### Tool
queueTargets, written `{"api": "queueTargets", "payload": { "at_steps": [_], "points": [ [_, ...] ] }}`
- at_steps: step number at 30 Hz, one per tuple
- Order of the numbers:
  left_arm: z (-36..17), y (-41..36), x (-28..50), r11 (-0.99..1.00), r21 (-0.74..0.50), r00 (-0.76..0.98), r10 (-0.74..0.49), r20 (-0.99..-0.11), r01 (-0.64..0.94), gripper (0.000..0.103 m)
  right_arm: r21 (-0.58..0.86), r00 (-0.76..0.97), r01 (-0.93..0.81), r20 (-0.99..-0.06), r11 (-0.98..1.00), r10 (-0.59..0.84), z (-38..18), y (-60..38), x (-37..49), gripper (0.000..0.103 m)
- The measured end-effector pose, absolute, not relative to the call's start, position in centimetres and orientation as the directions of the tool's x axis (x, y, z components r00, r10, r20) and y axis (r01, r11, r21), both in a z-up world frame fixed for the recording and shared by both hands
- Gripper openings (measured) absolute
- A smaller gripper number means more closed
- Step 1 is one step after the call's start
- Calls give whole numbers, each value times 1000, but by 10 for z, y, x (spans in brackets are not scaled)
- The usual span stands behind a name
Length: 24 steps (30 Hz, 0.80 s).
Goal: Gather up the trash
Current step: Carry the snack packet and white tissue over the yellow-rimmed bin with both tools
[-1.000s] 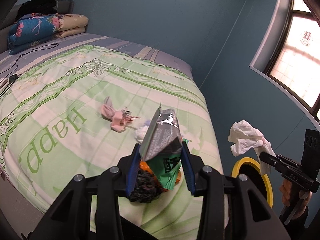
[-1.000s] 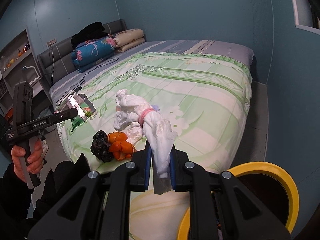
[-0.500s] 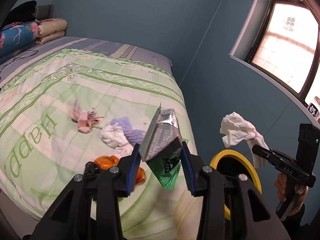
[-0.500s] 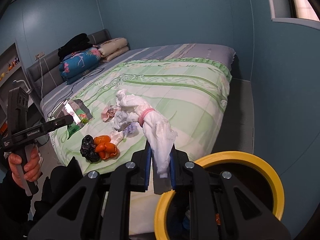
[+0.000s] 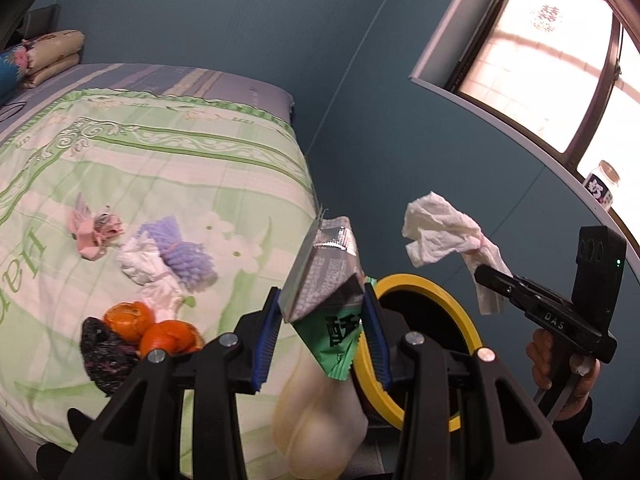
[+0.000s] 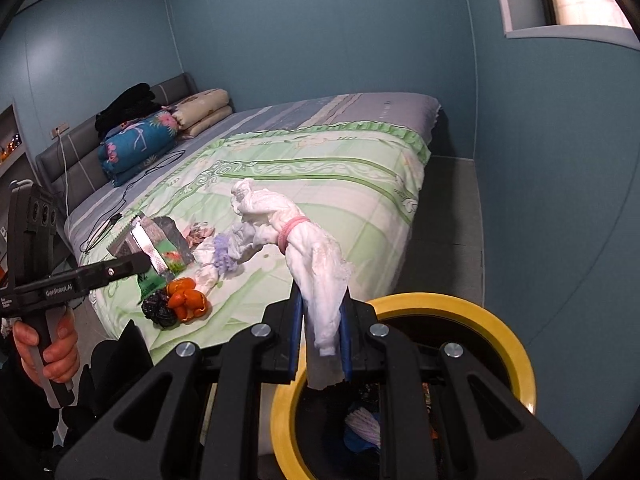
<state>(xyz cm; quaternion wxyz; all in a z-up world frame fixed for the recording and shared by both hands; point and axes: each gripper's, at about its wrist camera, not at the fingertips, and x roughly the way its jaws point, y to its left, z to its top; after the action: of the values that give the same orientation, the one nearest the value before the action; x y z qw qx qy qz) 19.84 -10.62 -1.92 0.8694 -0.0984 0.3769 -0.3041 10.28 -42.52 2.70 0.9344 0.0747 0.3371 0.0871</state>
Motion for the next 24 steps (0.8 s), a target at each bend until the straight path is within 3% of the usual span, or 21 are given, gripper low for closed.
{"api": "queueTargets", "payload": {
  "at_steps": [24],
  "points": [
    [-42,-210,173,714,-356,375,-647,-664,603,37,212,742,99,-667,972,70,17,-484,82,15]
  ]
}}
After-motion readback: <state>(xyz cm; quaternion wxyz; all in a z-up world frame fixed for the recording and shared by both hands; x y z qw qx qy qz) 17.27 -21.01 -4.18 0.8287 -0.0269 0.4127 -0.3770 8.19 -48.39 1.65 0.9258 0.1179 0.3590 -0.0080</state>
